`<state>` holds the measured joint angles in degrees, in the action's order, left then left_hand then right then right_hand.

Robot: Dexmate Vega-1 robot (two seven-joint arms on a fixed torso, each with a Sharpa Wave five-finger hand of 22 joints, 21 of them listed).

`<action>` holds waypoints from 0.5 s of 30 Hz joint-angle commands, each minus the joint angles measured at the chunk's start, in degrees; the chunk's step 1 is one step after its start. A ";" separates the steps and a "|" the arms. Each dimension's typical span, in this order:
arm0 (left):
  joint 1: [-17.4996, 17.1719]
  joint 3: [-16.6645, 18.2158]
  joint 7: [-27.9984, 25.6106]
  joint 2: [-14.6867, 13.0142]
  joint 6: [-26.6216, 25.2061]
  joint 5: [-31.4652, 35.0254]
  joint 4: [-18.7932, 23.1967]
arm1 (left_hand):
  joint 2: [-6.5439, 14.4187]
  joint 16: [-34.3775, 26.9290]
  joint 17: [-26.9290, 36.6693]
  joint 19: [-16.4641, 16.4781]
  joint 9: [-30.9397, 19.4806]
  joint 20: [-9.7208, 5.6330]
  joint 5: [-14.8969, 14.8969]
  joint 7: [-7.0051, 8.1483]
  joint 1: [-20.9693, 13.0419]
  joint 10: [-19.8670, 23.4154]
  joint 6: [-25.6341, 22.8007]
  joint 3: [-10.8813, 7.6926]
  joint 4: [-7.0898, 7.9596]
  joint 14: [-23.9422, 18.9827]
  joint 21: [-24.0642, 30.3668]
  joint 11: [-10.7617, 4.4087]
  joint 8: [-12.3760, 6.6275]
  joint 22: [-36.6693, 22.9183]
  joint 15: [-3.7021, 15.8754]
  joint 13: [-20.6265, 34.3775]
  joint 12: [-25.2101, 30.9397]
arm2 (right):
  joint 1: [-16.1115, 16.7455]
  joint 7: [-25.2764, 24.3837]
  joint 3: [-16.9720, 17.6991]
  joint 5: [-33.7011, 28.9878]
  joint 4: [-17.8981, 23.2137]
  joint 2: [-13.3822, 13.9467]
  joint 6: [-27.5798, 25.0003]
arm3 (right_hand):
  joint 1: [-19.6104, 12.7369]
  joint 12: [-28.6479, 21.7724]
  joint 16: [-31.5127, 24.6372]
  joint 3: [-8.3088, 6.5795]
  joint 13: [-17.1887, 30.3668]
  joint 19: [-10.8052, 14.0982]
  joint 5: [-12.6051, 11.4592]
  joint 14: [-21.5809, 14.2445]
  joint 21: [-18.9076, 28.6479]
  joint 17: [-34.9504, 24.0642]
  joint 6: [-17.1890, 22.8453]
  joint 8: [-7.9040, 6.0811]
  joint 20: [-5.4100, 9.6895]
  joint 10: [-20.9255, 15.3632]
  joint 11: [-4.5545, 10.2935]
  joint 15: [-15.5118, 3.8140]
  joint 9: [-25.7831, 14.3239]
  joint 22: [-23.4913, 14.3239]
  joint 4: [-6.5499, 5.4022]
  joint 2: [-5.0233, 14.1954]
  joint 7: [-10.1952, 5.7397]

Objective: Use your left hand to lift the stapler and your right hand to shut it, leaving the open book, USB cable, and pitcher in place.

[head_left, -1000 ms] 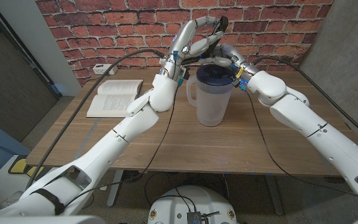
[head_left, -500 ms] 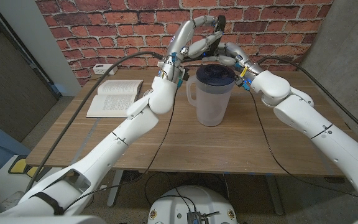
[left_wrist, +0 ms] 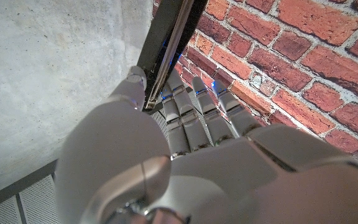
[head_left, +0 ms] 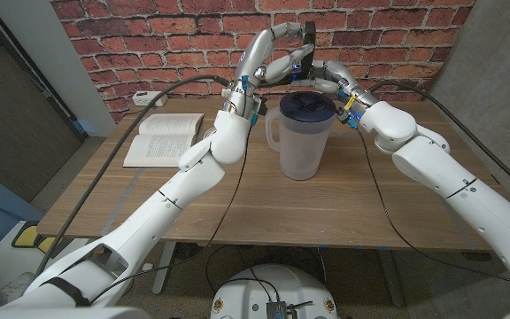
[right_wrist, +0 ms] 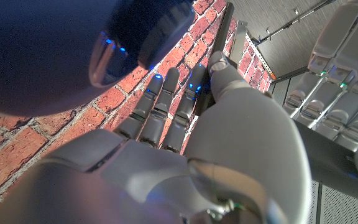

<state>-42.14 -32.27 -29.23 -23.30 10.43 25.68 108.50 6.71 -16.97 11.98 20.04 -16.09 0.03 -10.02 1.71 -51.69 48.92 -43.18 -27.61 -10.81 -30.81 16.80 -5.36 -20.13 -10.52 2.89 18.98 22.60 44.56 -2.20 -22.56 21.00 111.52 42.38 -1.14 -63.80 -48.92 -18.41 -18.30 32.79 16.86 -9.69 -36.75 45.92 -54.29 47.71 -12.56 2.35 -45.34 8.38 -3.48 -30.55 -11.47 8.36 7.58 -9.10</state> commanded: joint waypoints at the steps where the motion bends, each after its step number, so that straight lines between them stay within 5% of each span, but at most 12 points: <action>1: -1.11 0.42 -0.47 -0.42 -0.47 0.00 0.64 | 3.17 -0.23 0.16 0.24 -0.17 0.49 -0.33 4.44 -4.00 7.58 -4.85 -1.34 1.42 -0.53 0.00 -6.99 -0.26 -0.33 9.47 5.11 0.65 | 0.55 -0.41 0.81 0.68 0.14 0.33 0.64 | -1.95 -0.22 0.26 -0.13 0.22 0.02 -0.32 -0.72 0.42 -0.30 3.94 -0.10 3.54 -0.61 0.24 -10.27 -0.21 0.05 -0.32 2.40 3.75; 15: -2.23 0.87 -1.04 -0.75 -1.26 0.17 1.31 | 3.13 -0.26 0.15 -0.01 -0.14 0.67 -0.39 4.51 -4.22 7.70 -5.01 -1.13 1.46 -0.59 -0.14 -6.98 -0.27 -0.35 9.47 5.44 0.58 | 0.82 -0.74 1.25 1.04 0.14 0.51 0.75 | -1.99 -0.22 0.31 -0.09 0.26 -0.12 -0.33 -0.93 0.78 -0.55 3.95 -0.03 3.56 -0.67 0.16 -10.27 -0.26 0.09 -0.32 2.40 3.75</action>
<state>-43.49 -31.76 -29.85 -23.81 9.82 25.67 109.25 6.48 -16.97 11.98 20.15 -16.10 0.33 -10.18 1.72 -51.92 49.12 -43.17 -27.45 -10.65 -30.81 16.80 -5.55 -19.94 -10.82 2.89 18.98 23.06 45.12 -2.71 -21.67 21.62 111.66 42.78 -0.55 -64.24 -48.55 -18.41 -18.30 32.80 16.87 -9.76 -37.26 46.31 -54.54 47.83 -12.54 2.35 -45.34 8.38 -3.58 -30.69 -11.18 8.37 8.02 -8.97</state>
